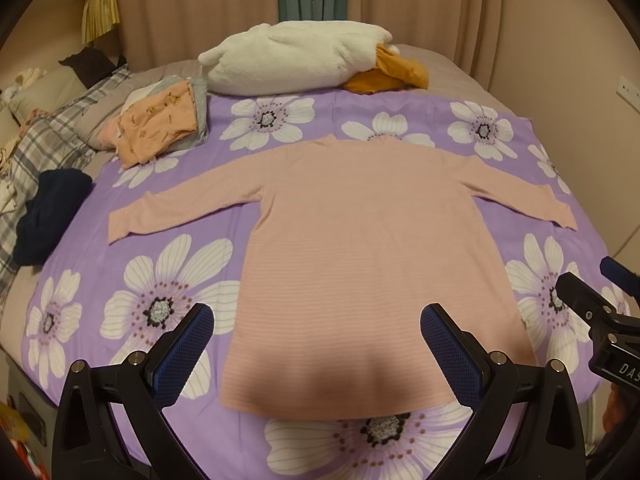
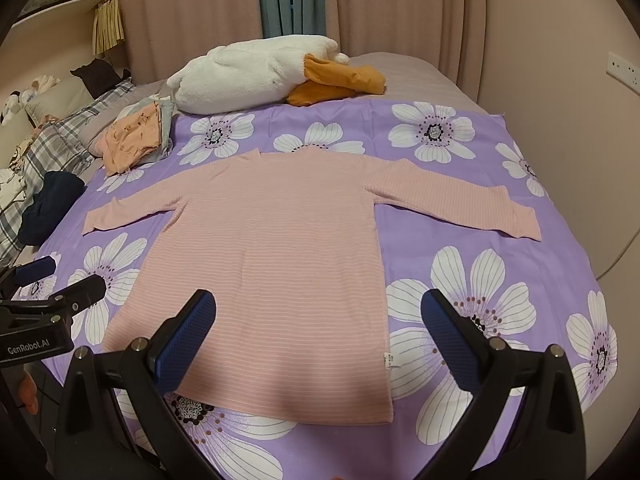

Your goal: Fold small clothes

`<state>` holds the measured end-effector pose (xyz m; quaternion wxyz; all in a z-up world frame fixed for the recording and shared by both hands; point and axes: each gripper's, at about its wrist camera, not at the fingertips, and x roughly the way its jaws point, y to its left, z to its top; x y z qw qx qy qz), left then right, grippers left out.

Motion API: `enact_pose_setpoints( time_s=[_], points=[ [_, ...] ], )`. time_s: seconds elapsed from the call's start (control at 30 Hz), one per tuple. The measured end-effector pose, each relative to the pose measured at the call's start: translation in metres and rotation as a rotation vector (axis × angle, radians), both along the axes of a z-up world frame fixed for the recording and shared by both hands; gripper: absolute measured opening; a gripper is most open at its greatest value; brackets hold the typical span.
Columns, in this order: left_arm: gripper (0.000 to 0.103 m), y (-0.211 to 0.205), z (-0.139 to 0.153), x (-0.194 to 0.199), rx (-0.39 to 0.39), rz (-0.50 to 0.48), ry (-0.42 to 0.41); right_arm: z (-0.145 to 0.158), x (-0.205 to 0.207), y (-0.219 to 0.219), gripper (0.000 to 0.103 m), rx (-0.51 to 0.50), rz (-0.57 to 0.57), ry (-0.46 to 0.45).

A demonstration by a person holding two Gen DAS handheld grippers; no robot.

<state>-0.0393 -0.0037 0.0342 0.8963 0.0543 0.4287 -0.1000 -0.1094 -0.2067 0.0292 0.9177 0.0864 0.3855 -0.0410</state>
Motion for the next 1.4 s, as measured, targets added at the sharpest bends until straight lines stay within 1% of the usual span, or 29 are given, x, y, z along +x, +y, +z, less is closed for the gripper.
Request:
enact_pose_setpoints(
  time_s=[1.4],
  points=[
    [0.102,-0.0028,-0.0024,-0.0015,0.017,-0.010,0.005,0.0010,-0.0011,-0.0012,0.103,0.006,-0.002,-0.002]
  ],
)
